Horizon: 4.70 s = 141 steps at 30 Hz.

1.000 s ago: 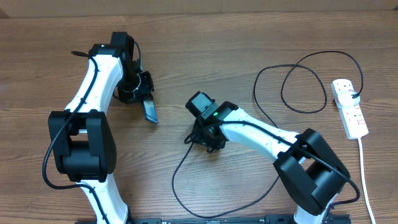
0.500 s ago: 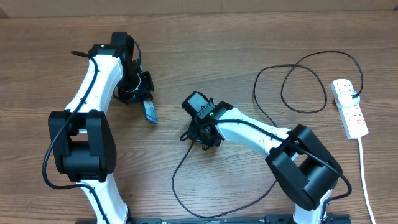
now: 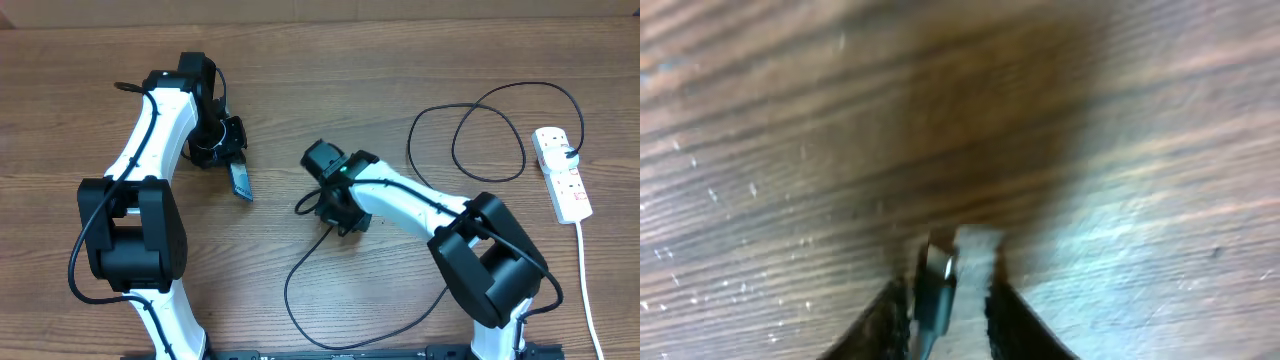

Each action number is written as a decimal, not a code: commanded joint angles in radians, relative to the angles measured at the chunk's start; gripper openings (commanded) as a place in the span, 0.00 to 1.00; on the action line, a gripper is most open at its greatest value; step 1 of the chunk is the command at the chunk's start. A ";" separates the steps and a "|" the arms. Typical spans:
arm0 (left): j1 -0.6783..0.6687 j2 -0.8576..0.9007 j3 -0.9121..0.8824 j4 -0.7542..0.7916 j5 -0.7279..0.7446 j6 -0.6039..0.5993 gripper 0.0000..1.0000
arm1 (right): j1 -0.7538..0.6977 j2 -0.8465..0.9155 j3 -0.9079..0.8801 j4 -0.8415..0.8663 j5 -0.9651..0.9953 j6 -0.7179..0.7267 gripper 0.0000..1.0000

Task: Plug charger to phone and switch on socket

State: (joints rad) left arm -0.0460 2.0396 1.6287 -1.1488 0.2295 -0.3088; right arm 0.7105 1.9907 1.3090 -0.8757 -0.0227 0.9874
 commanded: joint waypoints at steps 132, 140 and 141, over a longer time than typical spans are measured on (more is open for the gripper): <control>0.168 -0.067 0.011 -0.212 1.351 0.396 0.04 | -0.121 -0.286 0.039 0.527 -1.051 -0.411 0.04; 0.168 -0.067 0.011 -0.210 1.351 0.371 0.04 | -0.121 -0.286 0.039 0.528 -1.044 -0.411 0.04; 0.168 -0.067 0.010 -0.208 1.351 0.371 0.04 | -0.121 -0.286 0.039 0.528 -1.039 -0.410 0.04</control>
State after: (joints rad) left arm 0.1307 2.0174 1.6287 -1.3609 1.5311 0.0834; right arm 0.5903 1.7149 1.3285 -0.3527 -1.0756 0.5720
